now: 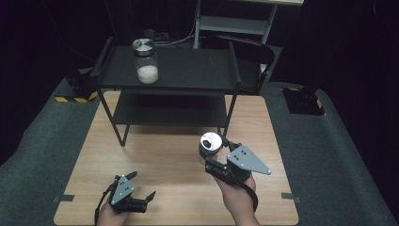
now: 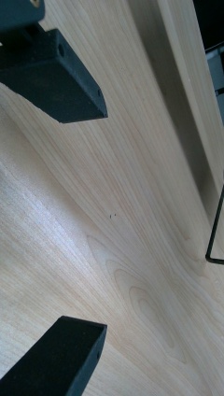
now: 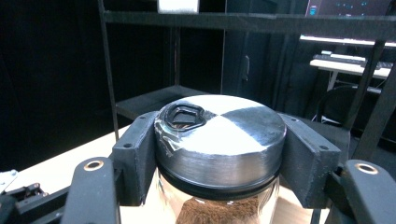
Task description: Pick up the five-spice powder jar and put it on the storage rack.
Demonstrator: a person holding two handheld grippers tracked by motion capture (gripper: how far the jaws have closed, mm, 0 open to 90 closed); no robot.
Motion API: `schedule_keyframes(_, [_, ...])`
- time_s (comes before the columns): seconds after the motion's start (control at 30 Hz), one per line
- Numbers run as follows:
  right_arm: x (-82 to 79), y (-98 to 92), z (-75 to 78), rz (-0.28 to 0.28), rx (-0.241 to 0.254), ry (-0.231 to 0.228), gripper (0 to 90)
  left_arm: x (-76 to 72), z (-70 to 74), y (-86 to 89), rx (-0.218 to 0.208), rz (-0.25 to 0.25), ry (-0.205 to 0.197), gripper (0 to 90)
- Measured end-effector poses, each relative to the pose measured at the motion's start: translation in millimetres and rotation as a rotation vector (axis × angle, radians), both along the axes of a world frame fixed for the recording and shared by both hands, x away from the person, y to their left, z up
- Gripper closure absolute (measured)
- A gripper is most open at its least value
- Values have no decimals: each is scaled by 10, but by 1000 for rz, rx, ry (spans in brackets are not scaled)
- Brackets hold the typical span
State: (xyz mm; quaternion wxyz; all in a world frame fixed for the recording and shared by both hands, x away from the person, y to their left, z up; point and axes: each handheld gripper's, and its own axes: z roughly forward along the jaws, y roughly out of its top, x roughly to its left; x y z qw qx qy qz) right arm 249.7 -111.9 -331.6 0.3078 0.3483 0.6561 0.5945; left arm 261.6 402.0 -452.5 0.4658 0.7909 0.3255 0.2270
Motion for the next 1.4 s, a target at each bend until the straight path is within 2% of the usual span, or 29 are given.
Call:
schedule_keyframes(0.47, [166,7,264,-9,1,-1,349,7,0,4,-4,0,4,8])
schedule_keyframes(0.83, [275,46,521,-12,-13,-37,349,9,0,6,-3,-3,4,7])
schedule_keyframes(1.1, [405,23,656,-21,31,-19,349,12,2,12,-2,-8,4,8])
schedule_keyframes(1.4, [489,34,857,-48,18,-53,349,9,3,8,2,-9,2,9])
